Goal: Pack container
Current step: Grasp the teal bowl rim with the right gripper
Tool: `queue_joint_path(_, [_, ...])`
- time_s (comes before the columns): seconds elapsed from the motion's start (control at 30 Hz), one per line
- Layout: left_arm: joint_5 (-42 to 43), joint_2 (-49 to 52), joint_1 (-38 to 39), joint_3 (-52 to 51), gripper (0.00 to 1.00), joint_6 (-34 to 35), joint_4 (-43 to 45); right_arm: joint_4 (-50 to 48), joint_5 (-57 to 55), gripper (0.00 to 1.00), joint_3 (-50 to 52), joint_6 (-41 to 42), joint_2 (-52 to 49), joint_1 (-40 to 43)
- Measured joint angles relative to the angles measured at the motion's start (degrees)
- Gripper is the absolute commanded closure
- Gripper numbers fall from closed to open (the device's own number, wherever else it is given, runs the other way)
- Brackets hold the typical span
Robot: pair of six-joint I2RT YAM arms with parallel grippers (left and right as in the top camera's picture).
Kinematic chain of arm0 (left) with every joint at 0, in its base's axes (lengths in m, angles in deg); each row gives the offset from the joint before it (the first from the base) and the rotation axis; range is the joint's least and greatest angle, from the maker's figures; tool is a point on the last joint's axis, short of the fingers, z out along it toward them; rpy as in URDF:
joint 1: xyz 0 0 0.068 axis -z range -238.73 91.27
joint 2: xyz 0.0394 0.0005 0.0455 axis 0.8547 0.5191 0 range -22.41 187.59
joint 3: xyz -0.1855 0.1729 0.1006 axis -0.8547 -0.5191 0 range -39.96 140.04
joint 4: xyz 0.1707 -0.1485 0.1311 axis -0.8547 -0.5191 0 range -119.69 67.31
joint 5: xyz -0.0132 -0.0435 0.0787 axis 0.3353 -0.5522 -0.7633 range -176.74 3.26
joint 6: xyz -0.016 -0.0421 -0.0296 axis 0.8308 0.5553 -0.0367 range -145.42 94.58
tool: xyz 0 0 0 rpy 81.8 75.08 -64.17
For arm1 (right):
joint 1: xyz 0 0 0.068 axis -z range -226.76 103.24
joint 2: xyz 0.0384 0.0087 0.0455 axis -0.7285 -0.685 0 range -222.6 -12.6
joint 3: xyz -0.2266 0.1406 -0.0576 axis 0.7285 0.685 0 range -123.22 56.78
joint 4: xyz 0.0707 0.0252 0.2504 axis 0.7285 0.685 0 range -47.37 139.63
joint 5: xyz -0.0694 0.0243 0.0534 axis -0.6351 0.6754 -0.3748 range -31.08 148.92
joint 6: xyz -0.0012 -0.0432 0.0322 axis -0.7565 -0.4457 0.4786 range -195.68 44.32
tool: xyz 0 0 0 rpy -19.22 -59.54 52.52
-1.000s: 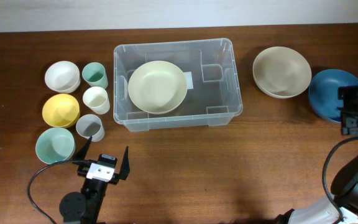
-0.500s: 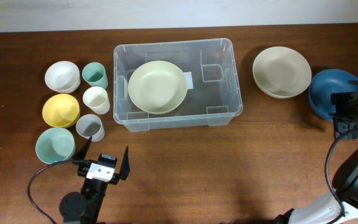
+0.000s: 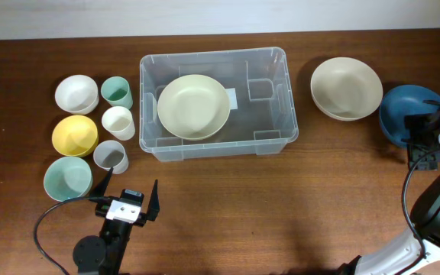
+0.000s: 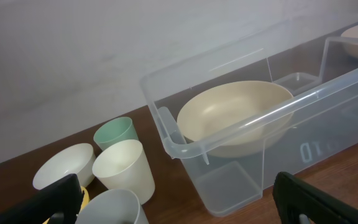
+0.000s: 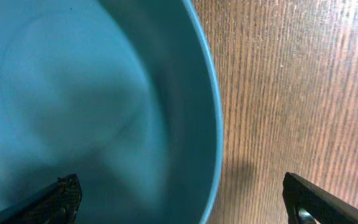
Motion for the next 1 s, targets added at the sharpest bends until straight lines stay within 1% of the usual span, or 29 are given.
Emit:
queue_joint_path(0.2, [0.0, 0.0, 0.0, 0.0, 0.00, 0.0, 0.0, -1.8, -0.2, 0.00, 0.0, -0.6, -1.2, 0.0])
queue_joint_path(0.33, [0.0, 0.0, 0.0, 0.0, 0.00, 0.0, 0.0, -2.5, -0.2, 0.07, 0.0, -0.9, -1.4, 0.0])
queue_joint_path(0.57, [0.0, 0.0, 0.0, 0.0, 0.00, 0.0, 0.0, -2.8, -0.2, 0.09, 0.0, -0.9, -1.6, 0.0])
queue_joint_path(0.67, [0.0, 0.0, 0.0, 0.0, 0.00, 0.0, 0.0, -3.1, -0.2, 0.18, 0.0, -1.2, -2.1, 0.0])
queue_joint_path(0.83, [0.0, 0.0, 0.0, 0.0, 0.00, 0.0, 0.0, -3.9, -0.2, 0.26, 0.0, -1.1, -2.8, 0.0])
queue_joint_path(1.0, [0.0, 0.0, 0.0, 0.0, 0.00, 0.0, 0.0, -4.4, -0.2, 0.40, 0.0, -1.5, -2.8, 0.0])
